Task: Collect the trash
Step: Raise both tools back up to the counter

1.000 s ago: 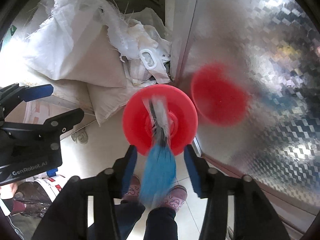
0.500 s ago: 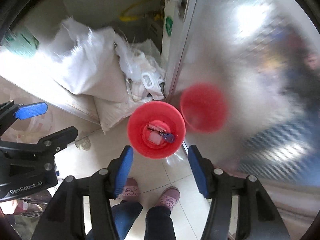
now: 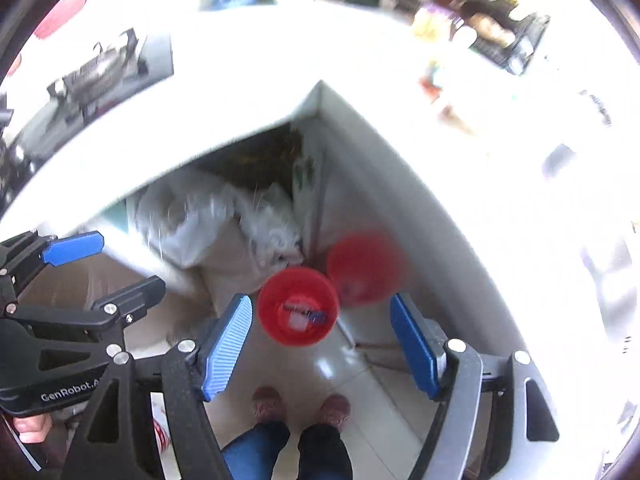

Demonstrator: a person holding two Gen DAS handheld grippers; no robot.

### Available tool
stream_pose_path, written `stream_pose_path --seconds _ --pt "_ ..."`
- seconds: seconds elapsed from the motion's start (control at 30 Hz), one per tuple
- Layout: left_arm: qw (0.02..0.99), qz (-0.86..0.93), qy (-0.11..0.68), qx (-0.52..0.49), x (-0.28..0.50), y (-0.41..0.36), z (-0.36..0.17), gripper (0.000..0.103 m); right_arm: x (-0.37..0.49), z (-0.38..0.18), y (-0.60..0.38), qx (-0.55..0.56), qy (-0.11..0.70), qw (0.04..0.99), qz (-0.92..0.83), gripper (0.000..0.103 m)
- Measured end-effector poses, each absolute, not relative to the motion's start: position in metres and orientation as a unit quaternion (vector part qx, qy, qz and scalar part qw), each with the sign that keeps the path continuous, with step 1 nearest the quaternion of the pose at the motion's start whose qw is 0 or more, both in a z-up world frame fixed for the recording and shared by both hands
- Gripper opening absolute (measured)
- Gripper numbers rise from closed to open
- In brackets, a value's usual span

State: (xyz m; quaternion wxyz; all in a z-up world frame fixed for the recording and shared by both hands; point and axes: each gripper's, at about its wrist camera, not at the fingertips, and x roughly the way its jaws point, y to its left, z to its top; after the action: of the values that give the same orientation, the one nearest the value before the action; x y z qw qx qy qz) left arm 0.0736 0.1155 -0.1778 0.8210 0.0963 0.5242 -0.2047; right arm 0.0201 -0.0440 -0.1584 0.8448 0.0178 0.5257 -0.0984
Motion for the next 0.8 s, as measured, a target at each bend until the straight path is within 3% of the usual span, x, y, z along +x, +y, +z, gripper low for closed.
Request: stream_pose_path --seconds 0.23,0.8 --pt "0.84 -0.234 0.477 0.112 0.091 0.086 -0.121 0.077 0.018 -0.106 -0.07 0.021 0.469 0.869 -0.155 0.087" --pt "0.851 -0.276 0.425 0.139 0.201 -0.034 -0.048 0.077 0.088 -0.041 -0.193 0.03 0.407 0.886 -0.222 0.101"
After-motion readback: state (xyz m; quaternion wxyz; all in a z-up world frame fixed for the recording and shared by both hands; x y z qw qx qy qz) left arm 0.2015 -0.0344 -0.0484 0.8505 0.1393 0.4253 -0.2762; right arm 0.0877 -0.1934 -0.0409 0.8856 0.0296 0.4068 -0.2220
